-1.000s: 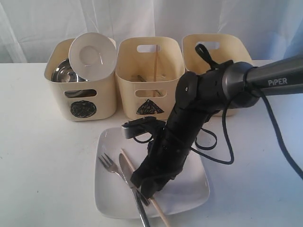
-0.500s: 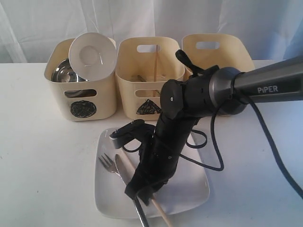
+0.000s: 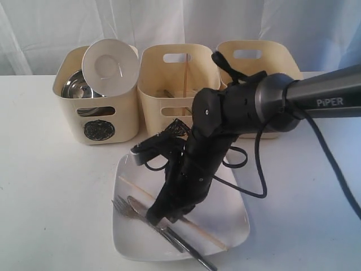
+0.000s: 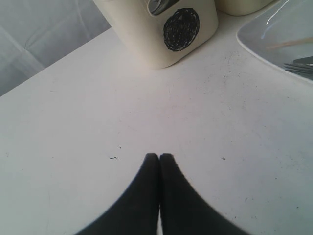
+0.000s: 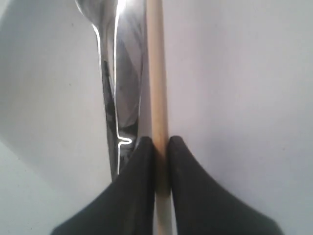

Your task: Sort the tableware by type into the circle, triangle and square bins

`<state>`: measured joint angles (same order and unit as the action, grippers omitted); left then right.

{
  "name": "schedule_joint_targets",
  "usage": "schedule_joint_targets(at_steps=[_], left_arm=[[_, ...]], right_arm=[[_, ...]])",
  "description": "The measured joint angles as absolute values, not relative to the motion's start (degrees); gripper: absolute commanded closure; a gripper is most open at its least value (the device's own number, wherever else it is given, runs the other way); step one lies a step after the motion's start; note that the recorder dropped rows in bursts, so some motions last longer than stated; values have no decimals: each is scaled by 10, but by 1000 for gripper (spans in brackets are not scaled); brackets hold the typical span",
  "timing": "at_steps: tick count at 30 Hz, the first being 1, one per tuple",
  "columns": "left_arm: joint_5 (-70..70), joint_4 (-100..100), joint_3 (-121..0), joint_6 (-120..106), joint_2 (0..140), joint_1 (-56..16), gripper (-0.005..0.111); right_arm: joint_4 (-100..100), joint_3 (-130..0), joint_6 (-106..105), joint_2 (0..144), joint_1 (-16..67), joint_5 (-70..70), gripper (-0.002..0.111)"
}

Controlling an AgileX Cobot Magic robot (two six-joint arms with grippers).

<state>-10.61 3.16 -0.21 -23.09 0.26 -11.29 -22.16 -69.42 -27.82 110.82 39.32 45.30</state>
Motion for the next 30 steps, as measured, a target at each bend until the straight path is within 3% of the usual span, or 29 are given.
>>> schedule_joint_targets(at_steps=[21, 30], left_arm=[[-106, 32, -2, -231, 3, -113, 107], [-106, 32, -2, -231, 3, -113, 107]], right_arm=[[-215, -694, -236, 945, 373, 202, 108], [-214, -694, -219, 945, 332, 0, 108]])
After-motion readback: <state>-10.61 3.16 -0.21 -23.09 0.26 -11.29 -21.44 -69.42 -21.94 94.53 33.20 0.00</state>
